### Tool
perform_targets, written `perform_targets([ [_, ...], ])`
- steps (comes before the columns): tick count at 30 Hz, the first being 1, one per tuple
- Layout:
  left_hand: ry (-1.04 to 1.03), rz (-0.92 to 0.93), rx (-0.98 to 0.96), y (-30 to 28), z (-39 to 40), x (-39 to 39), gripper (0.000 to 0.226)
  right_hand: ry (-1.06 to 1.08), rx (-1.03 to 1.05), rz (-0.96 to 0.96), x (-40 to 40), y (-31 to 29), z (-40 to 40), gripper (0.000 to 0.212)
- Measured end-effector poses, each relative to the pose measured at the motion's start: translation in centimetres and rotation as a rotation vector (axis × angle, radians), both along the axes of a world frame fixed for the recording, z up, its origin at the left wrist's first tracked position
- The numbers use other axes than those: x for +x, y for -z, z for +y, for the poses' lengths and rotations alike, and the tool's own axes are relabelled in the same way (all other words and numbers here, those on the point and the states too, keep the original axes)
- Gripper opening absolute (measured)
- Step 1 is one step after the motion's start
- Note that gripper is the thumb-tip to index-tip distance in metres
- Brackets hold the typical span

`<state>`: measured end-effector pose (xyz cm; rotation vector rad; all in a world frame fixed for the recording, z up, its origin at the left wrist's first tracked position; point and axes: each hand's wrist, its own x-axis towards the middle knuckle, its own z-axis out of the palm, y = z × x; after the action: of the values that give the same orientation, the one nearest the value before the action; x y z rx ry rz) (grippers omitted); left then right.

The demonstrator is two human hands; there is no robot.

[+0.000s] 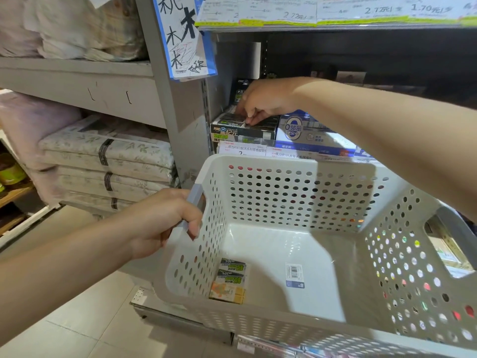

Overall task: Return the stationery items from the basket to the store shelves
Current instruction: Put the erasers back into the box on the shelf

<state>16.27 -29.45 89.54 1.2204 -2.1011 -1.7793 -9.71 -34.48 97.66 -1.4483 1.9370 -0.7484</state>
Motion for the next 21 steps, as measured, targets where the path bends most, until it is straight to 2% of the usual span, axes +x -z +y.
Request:
perform_targets([
  [5,-0.004,-0.005,0.012,0.1,0.0,-0.5,0.050,-0.029,-0.043,0.026,0.0,0.0,1.3,0.047],
  [8,0.011,0.000,0.022,0.1,0.1,-0.7,0.039,-0.013,-0.227,0.351,0.9,-0.7,3.1,0.041],
  [10,0.017,0.013,0.034,0.0,0.4,-0.8,0.027,0.001,-0.397,0.465,1.7,-0.8,4.7,0.032],
  [13,0.034,0.038,0.038,0.1,0.7,-0.8,0.022,-0.032,-0.560,0.366,3.4,0.3,8.1,0.021],
  [15,0.020,0.033,0.038,0.2,0.6,-0.9,0.024,-0.100,-0.583,0.292,4.8,2.1,10.6,0.018],
  [17,-0.002,0.014,0.025,0.3,0.4,-1.1,0.033,-0.220,-0.489,0.284,6.1,4.3,12.5,0.015],
  [21,-0.025,-0.029,-0.009,0.4,0.5,-1.6,0.053,-0.518,0.068,0.564,7.7,9.3,13.6,0.005],
])
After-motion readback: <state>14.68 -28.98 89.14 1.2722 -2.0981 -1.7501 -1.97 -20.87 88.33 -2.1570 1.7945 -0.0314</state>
